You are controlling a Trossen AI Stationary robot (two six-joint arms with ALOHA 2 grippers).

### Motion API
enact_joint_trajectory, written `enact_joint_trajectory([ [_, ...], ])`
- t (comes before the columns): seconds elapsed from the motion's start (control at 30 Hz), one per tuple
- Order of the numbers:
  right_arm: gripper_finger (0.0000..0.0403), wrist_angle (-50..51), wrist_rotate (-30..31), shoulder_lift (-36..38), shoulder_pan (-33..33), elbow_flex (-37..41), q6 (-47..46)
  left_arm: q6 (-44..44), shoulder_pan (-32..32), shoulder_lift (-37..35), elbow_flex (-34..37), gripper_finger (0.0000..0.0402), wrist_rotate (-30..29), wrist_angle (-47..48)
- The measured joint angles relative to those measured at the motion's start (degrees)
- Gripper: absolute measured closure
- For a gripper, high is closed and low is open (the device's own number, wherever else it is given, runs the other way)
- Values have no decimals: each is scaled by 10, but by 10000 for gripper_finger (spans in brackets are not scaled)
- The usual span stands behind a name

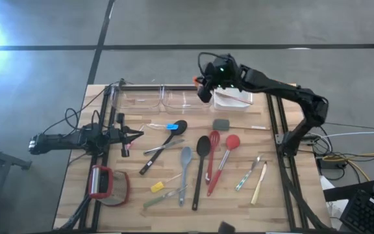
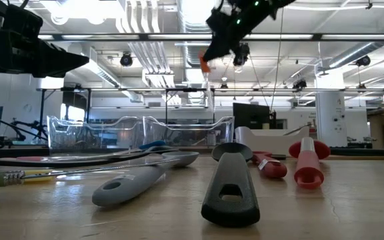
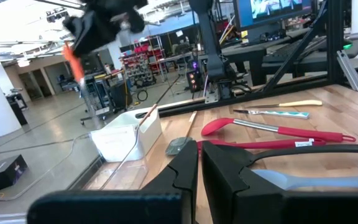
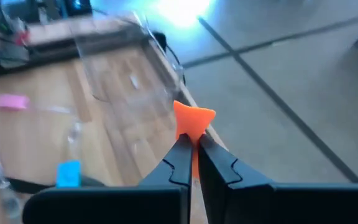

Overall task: Pick & Place Kitchen Items
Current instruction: Put the orange spatula into the right transparent bin, then put the right red serving spoon into the left transparent bin

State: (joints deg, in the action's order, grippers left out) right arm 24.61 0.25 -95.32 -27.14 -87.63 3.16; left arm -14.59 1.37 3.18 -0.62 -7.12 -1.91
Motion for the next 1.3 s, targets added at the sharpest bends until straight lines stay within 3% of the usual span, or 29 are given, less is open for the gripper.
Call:
enact_joint_trajectory([
  [0.3, 397, 137, -35, -181, -28, -203, 37, 0, 0, 0, 0, 376, 0, 0],
  [0.47, 396, 270, -18, -283, -29, -360, 63, 0, 0, 0, 0, 376, 0, 0],
  [0.63, 396, 358, 0, -344, -46, -468, 82, 0, 0, 0, 0, 376, 0, 0],
  [1.07, 395, 405, -3, -237, -26, -443, 127, 0, 0, 0, 0, 376, 0, 0],
  [1.3, 395, 459, 0, -118, 30, -338, 75, 0, 0, 1, 0, 376, 0, 0],
])
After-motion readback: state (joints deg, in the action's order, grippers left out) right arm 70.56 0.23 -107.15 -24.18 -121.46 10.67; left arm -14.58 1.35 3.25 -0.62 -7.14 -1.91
